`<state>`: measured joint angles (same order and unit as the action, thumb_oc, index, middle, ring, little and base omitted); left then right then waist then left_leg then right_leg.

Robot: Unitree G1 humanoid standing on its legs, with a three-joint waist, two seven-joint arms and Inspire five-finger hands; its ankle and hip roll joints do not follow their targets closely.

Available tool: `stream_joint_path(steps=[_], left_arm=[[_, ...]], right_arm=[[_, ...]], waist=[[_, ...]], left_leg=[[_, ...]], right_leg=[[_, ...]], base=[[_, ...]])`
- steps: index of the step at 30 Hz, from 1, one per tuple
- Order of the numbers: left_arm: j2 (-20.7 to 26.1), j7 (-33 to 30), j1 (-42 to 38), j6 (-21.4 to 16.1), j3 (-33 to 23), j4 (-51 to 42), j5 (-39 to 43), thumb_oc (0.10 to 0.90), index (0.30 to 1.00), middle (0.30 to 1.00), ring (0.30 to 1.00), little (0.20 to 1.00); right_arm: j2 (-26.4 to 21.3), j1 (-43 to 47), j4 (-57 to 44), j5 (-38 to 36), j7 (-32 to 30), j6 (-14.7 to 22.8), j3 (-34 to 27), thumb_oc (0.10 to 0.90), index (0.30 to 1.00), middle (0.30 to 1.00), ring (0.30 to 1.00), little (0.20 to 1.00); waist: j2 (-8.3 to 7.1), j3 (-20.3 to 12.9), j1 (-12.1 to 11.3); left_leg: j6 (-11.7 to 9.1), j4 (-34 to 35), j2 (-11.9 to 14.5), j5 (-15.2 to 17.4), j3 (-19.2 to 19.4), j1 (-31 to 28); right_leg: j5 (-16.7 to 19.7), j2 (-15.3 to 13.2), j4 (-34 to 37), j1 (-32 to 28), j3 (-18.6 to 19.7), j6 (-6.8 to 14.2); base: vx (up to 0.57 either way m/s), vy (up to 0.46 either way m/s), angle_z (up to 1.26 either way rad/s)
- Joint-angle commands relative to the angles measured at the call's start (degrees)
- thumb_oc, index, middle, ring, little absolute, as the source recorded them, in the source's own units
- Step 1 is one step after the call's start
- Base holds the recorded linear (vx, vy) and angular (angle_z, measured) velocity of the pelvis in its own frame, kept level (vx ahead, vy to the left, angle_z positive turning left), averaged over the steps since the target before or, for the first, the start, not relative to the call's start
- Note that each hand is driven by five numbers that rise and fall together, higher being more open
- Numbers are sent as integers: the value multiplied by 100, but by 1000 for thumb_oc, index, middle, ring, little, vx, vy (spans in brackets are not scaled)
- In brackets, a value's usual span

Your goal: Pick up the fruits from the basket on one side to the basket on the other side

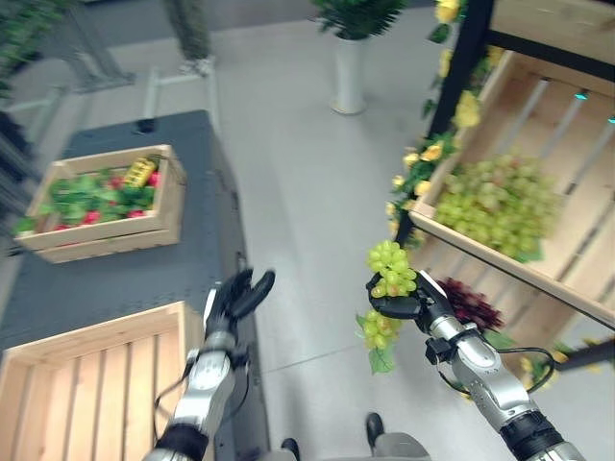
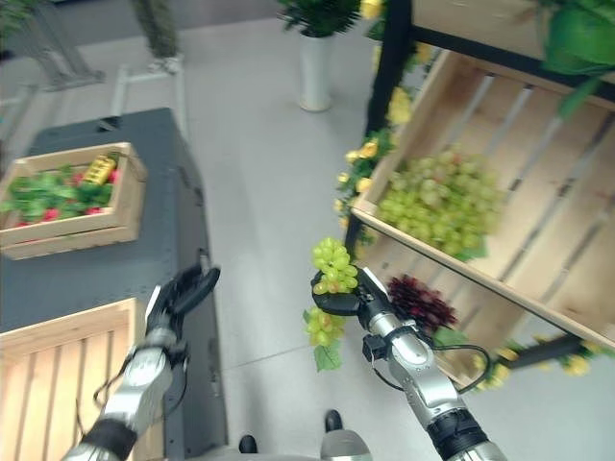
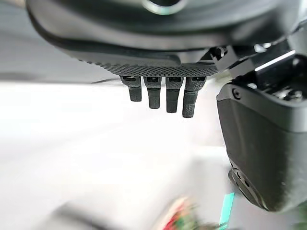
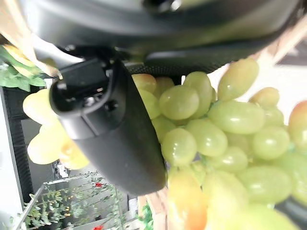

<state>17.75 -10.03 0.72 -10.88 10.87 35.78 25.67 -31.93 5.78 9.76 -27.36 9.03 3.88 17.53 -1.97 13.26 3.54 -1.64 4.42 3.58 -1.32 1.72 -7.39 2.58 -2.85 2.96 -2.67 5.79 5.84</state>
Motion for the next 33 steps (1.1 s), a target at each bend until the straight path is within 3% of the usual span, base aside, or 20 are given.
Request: stream_joint_path(steps=[1,7,12,15,17,19,20,23,28,33], left_arm=[[209,191,-790,-726,-95,-185,143,800,900,900,900,900],[330,425,-819,-750,-111,84,233,800,900,900,900,900],[489,588,-1003,-649,-92,208,131,800,900,900,900,900],[515,696,-1046,-584,-78,267,109,800,900,900,900,900],[567,703,-1002,-527,-109,332,63,800,900,900,900,900],[655,759,-959,-506,-177,327,122,800,900,900,900,900],[701,820,-959,-528,-177,376,158,800,900,900,900,900],[614,722,-985,-641,-117,550,226,800,900,900,900,900],[480,855,-1041,-529,-43,688,319,800,900,900,900,900],[428,1026,-968,-555,98,820,325,800,900,900,900,900]], right_arm=[[-46,483,-1012,-148,88,872,-618,400,300,300,300,300],[-533,556,-1616,130,238,846,-1097,400,300,300,300,300],[-1060,875,-1960,-445,394,667,-1713,400,300,300,300,300],[-1174,1072,-1993,-653,390,585,-1860,400,300,300,300,300],[-1288,1477,-1849,-788,418,669,-1896,400,300,300,300,300],[-1425,1713,-1796,-828,248,734,-1858,400,300,300,300,300],[-1606,1840,-1738,-963,189,724,-1903,400,300,300,300,300],[-1732,1915,-1519,-1209,281,820,-2129,400,300,300,300,300],[-1921,2198,-1249,-1475,12,624,-2409,400,300,300,300,300],[-2292,2575,-574,-766,-498,676,-2353,400,300,300,300,300]], waist=[[33,-357,72],[13,-282,222],[-13,-307,344],[-32,-317,345],[-42,-355,268],[-27,-365,222],[-32,-407,225],[-118,-529,165],[-157,-699,213],[-157,-798,175]], left_leg=[[232,-219,-325,655,140,66],[373,-209,-358,789,459,34],[449,-225,-415,923,592,-15],[473,-236,-465,994,694,-47],[485,-211,-428,1027,906,-102],[500,-234,-345,986,1019,-88],[500,-302,-310,942,991,-2],[419,-477,-325,960,900,148],[339,-246,-326,949,847,-16],[343,-187,-393,991,783,-111]], right_leg=[[-354,-27,-224,-83,-579,-29],[-291,-158,-494,223,-474,174],[-107,-288,-632,421,-396,358],[89,-382,-528,464,-474,420],[187,-384,-853,589,-726,464],[39,-314,-1485,709,-837,442],[-252,-173,-1591,668,-748,349],[-422,-137,-713,185,-856,194],[-420,-62,-317,-53,-794,137],[-434,-37,-201,-158,-776,115]], base=[[-84,200,-47],[-115,187,-27],[-84,148,-6],[-37,92,-19],[-50,39,-52],[-60,-24,-66],[-47,-50,-55],[21,-65,-19],[62,-31,-2],[65,-15,7]])
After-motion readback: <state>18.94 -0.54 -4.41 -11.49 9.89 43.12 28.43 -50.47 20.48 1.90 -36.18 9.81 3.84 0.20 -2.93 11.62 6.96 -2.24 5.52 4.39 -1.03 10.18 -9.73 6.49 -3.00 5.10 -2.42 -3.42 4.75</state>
